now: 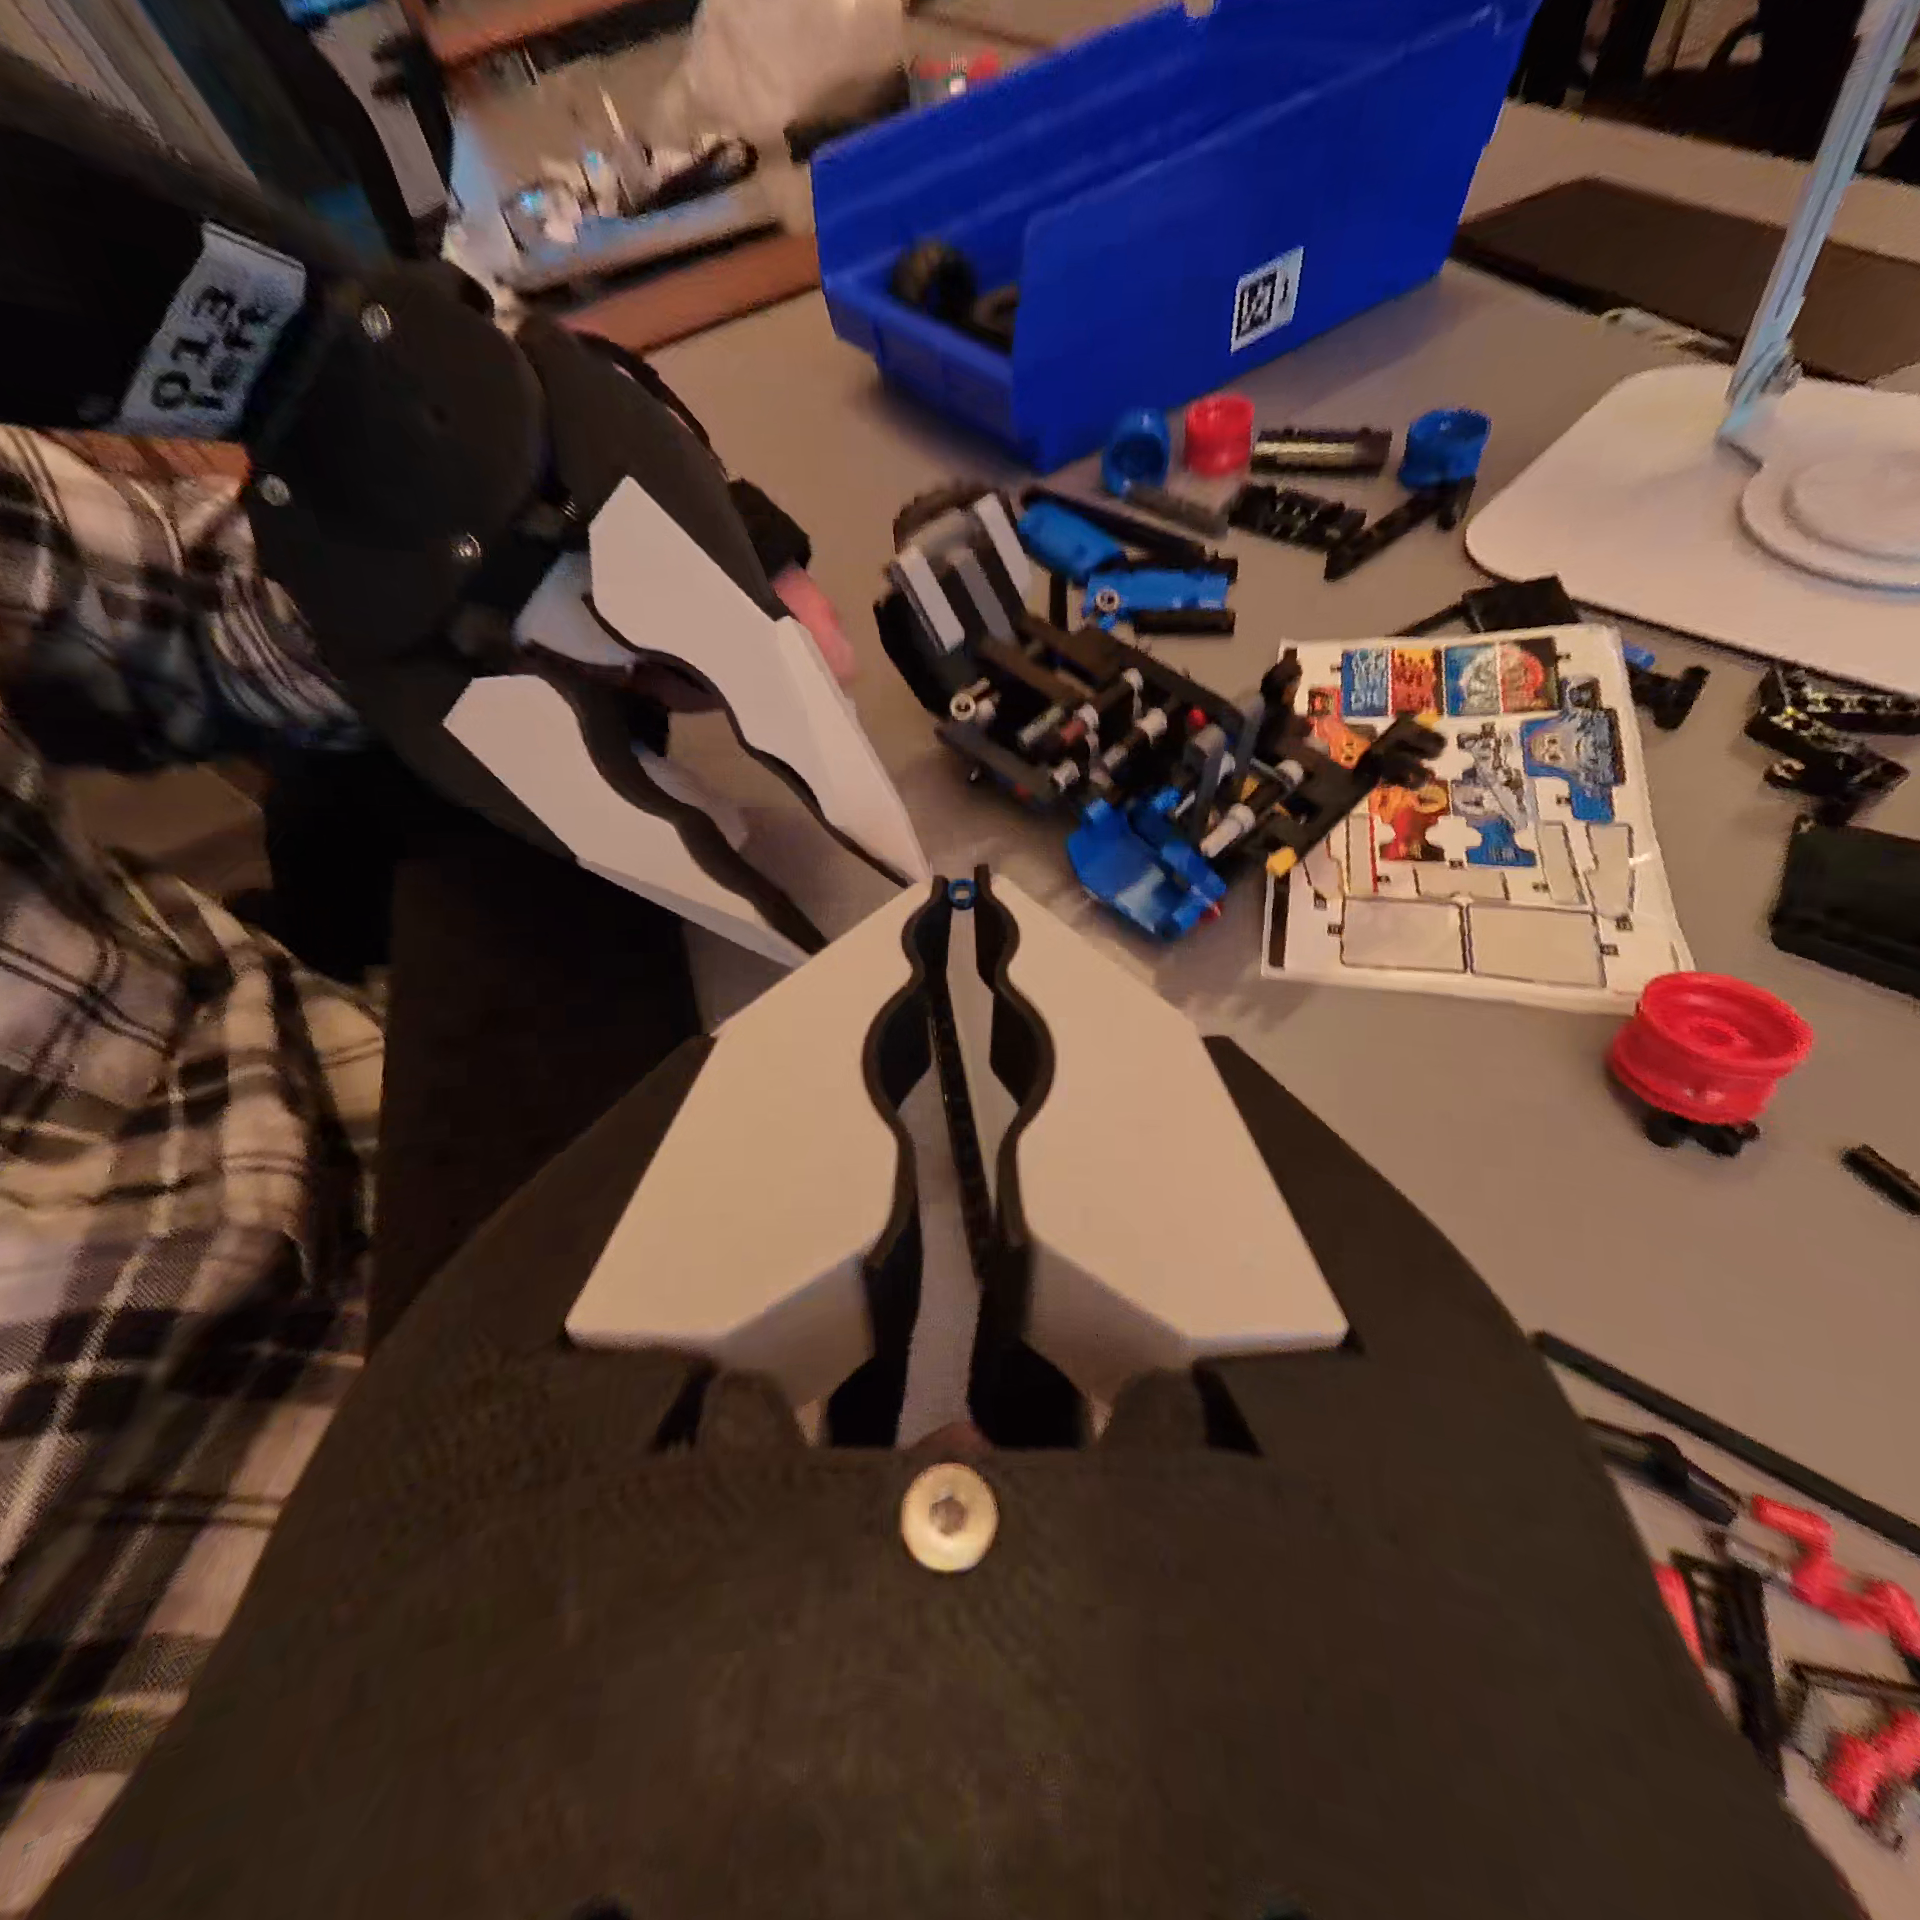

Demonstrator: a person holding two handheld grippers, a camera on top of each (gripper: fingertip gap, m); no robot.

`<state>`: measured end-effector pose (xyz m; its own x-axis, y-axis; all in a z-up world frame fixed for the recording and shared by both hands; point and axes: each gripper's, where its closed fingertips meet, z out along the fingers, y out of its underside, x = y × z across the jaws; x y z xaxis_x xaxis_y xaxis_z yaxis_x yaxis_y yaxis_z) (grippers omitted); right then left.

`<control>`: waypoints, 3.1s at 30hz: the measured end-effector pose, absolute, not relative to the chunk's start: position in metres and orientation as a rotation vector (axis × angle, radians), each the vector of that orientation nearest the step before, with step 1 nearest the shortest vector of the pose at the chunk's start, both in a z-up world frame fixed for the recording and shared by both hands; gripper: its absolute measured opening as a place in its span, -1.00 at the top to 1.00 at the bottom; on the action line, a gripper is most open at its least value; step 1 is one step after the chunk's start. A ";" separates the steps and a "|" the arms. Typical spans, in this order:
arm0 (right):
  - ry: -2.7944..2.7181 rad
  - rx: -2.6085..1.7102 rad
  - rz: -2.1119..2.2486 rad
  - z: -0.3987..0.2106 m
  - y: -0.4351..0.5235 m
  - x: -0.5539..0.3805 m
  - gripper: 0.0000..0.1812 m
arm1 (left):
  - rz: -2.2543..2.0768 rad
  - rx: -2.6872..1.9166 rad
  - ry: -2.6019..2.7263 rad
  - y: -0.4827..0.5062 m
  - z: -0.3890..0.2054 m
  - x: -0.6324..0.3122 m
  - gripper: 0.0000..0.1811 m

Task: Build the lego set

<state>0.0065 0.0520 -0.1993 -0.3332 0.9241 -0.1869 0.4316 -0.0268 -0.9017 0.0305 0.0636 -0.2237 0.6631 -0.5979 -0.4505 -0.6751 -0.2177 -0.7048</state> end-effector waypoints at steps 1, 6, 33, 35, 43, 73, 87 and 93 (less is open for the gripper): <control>-1.791 -1.420 1.321 -0.204 0.052 0.008 0.98 | 0.097 -1.946 1.004 0.057 -0.232 0.029 0.75; -1.882 -1.431 1.242 -0.225 0.047 0.014 0.98 | 0.026 -2.191 0.904 0.035 -0.268 0.008 0.71; -2.200 -1.251 0.967 -0.279 0.026 0.016 0.98 | -0.250 -2.194 0.856 0.030 -0.295 0.023 0.87; -2.213 -1.241 0.961 -0.280 0.024 0.016 0.98 | -0.253 -2.191 0.865 0.030 -0.295 0.023 0.90; -2.271 -1.214 0.923 -0.281 0.025 0.017 0.99 | -0.257 -2.179 0.886 0.030 -0.295 0.023 0.91; -2.423 -1.015 0.611 -0.282 0.025 0.024 0.98 | -0.242 -2.146 0.939 0.030 -0.295 0.027 0.93; -2.551 -1.111 0.682 -0.282 0.025 0.024 0.99 | -0.239 -2.145 0.941 0.031 -0.295 0.029 0.93; -2.637 -1.108 0.738 -0.283 0.025 0.024 0.98 | -0.246 -2.146 0.941 0.031 -0.296 0.029 0.93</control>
